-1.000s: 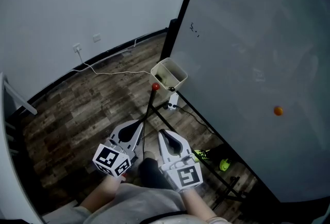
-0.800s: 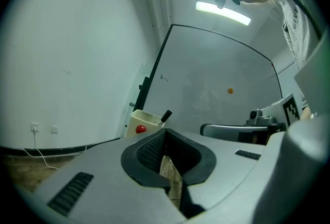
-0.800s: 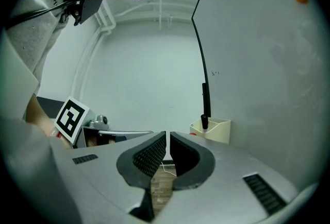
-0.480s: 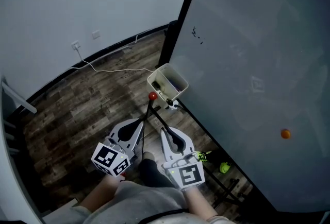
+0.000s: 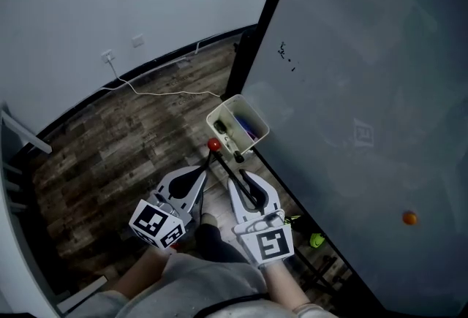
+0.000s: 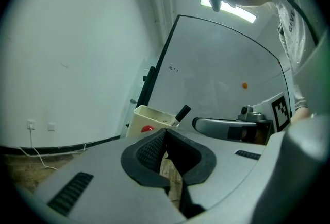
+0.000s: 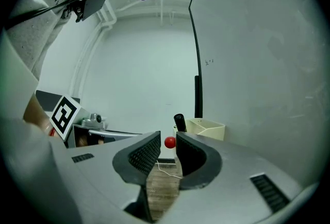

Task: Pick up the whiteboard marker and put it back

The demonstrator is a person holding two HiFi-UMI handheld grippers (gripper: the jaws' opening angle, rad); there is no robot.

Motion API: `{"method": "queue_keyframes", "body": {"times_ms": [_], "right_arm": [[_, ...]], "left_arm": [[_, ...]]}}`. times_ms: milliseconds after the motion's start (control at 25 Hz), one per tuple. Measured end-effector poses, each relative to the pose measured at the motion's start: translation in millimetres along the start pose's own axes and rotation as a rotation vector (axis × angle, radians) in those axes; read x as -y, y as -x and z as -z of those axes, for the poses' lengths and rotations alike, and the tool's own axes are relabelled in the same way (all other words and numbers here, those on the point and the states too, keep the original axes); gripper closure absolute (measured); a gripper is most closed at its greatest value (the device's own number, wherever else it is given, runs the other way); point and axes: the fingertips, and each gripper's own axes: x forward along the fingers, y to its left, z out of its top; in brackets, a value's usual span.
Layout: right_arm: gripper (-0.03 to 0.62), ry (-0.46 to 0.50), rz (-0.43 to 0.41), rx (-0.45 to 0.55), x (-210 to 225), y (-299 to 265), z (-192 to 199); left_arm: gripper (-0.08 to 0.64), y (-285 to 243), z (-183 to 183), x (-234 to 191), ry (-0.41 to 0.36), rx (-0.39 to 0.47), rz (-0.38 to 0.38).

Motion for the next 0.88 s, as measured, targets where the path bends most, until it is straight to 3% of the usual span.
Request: {"method": "queue_keyframes", "body": {"times_ms": [320, 880], "right_arm": [[0.48, 0.033, 0.001, 0.015, 17.3, -20.7, -1.5], [0.476, 0.101, -0.01, 0.046, 26.7, -41.9, -4.7]], "left_arm": [[0.545, -15.3, 3.0, -13.9, 0.006, -0.007, -0.014], [0.545, -34.7, 12.4, -33.4, 0.027, -0.021, -0.04]]}}
